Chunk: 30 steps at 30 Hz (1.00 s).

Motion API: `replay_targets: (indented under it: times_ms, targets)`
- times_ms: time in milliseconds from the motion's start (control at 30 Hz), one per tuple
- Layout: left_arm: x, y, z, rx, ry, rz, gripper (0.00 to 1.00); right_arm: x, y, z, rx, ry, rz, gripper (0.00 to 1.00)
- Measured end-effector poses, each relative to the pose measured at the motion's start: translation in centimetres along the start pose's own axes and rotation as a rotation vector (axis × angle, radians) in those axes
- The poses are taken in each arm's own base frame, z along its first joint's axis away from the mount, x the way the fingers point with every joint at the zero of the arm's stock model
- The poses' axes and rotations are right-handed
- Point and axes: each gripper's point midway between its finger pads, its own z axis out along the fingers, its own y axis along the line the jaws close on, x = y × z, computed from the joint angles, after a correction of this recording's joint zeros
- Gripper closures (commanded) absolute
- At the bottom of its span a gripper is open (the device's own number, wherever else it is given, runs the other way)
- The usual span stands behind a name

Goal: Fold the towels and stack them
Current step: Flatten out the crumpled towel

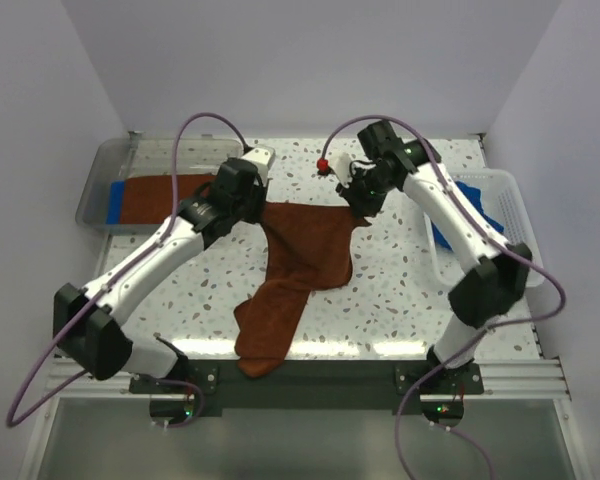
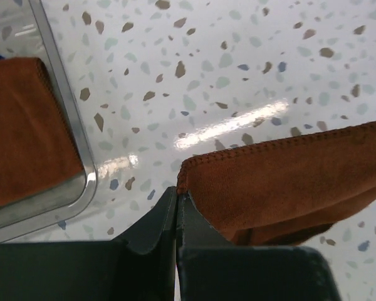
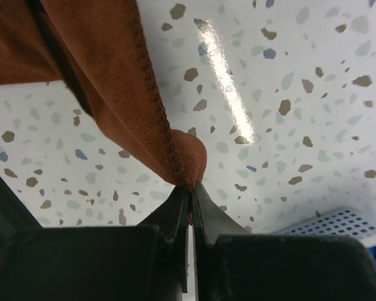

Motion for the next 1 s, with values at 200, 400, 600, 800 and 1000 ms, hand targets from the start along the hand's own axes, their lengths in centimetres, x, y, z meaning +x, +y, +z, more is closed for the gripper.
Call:
replay_targets:
  times_ms: [200, 400, 600, 800, 1000]
  targets:
    - [3.6, 3.5, 7.8, -0.108, 0.125, -0.061, 1.0, 4.0, -5.6, 10.8, -0.099, 0.185, 0.182, 1.0]
    - [5.9, 3.4, 14.7, -0.112, 0.22, -0.043, 1.0, 4.2, -8.4, 16.7, -0.104, 0.199, 0.264, 0.9]
    - [6.0, 3.5, 17.8, -0.102, 0.237, -0.029, 1.0, 3.2, -10.4, 17.8, -0.077, 0.1, 0.343, 0.6]
    - [5.2, 3.9, 18.8, -0.1, 0.221, -0.019, 1.0, 5.5, -12.0, 19.0, -0.095, 0.036, 0.434, 0.48]
    - [5.7, 4.3, 19.2, -0.101, 0.234, -0.017, 1.0, 7.4, -13.2, 18.9, -0.091, 0.021, 0.519, 0.47]
